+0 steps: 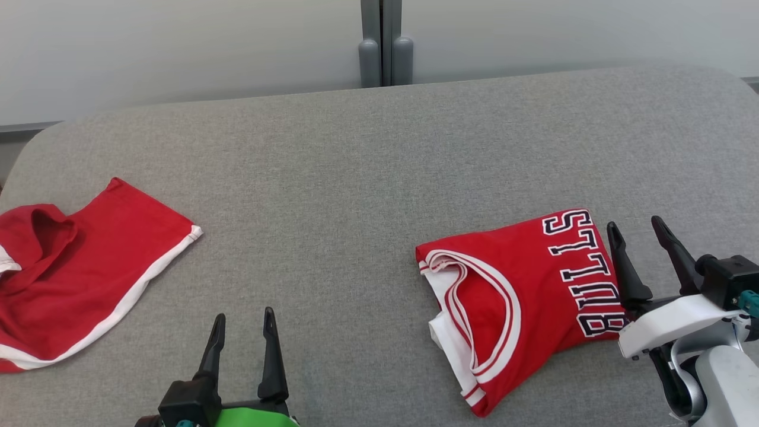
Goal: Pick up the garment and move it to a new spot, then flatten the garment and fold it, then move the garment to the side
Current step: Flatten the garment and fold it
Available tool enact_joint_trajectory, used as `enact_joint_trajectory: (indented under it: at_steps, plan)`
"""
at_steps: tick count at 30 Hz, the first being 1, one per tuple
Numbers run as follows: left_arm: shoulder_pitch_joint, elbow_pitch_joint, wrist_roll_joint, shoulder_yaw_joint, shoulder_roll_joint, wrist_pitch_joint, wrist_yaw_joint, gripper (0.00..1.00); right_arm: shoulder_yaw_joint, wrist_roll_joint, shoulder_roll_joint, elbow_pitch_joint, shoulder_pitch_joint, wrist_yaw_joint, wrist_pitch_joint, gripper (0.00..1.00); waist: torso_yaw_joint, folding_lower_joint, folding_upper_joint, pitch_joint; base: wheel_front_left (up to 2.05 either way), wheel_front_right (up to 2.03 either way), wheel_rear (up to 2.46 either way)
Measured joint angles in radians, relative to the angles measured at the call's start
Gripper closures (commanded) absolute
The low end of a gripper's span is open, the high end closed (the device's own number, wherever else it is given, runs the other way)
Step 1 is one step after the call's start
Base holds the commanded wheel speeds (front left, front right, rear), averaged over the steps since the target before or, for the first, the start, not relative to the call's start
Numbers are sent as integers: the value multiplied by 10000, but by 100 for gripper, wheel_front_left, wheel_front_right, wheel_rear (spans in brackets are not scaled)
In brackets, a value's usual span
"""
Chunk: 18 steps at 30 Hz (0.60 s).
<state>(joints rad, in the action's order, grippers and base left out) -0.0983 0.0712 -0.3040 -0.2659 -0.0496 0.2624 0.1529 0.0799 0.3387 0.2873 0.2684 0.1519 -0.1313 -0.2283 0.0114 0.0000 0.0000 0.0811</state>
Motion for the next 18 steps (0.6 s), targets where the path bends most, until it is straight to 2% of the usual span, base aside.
enact_joint_trajectory:
  at_steps: [10, 11, 12, 13, 18]
  plan:
    - [6, -130, 69, 86, 0, 2, -31, 0, -447, -570, 8, 111, -403, 0, -295, 0, 54, 0, 0, 160, 0, 0, 0]
    - [10, -134, 71, 92, 0, 2, -33, 0, -426, -577, -40, 113, -427, 0, -301, 33, 65, 0, 0, 185, 0, 0, 0]
    - [17, -142, 73, 102, 0, 2, -36, 0, -324, -577, -104, 111, -451, 0, -303, 75, 84, 0, 0, 214, 0, 0, 0]
    - [27, -151, 77, 109, 0, 2, -42, 0, -150, -570, -155, 115, -463, 0, -305, 100, 106, 0, 0, 244, 0, 0, 0]
    - [107, -167, 90, 161, 0, 2, -48, 0, 993, -581, -309, 522, -491, 0, -330, 100, 203, 0, 0, 389, 0, 0, 0]
